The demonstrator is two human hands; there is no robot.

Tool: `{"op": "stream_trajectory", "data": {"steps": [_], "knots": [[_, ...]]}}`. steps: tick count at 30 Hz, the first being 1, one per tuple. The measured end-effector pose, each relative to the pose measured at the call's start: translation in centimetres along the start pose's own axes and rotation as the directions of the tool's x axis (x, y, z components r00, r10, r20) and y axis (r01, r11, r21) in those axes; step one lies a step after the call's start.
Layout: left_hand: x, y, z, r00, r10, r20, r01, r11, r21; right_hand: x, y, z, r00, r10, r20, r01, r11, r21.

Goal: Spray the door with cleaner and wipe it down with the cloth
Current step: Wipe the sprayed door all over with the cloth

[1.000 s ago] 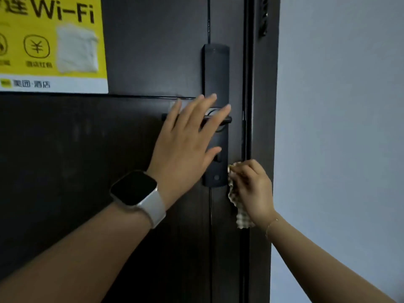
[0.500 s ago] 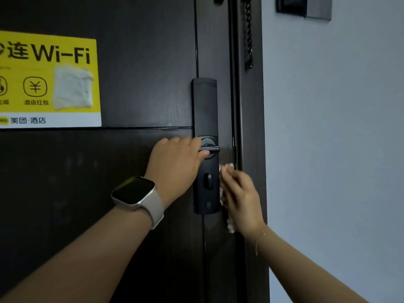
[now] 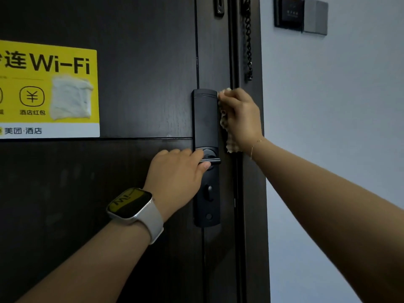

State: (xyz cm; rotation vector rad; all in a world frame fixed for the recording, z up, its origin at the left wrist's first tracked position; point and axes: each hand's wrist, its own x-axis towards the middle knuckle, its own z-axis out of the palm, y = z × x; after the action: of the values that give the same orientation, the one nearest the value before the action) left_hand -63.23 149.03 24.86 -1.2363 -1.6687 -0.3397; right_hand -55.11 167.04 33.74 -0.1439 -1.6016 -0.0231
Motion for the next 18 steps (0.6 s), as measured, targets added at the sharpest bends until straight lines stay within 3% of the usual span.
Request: {"op": "stream_trajectory", "data": {"steps": [5,10,12,15,18], "knots": [[0.1,0.0,-0.2,1.000,-0.012,0.025,0.012,1.000,-0.022,-10.5,0.9,-0.3,0.990,-0.041,0.133,0.048,0.998,-0.046],[0.1,0.2,-0.4,0.998,-0.025,0.053,0.026,1.000,-0.012,-20.7,1.8,-1.4,0.952,0.018,0.305,-0.024,1.000,0.018],[0.1,0.2,-0.6,0.997,-0.027,0.066,0.027,1.000,-0.011,-21.1,1.7,-1.4,0.961,0.001,0.276,-0.002,1.000,0.004],[0.6,0.0,-1.4,0.989,-0.011,0.151,0.021,0.998,-0.065,-17.8,1.8,-1.7,0.942,-0.151,0.299,0.173,0.984,-0.049],[2.3,-0.8,-2.7,0.982,-0.049,0.182,0.113,0.925,-0.363,-11.6,1.5,-1.7,0.956,-0.151,0.253,0.178,0.980,-0.086]]}}
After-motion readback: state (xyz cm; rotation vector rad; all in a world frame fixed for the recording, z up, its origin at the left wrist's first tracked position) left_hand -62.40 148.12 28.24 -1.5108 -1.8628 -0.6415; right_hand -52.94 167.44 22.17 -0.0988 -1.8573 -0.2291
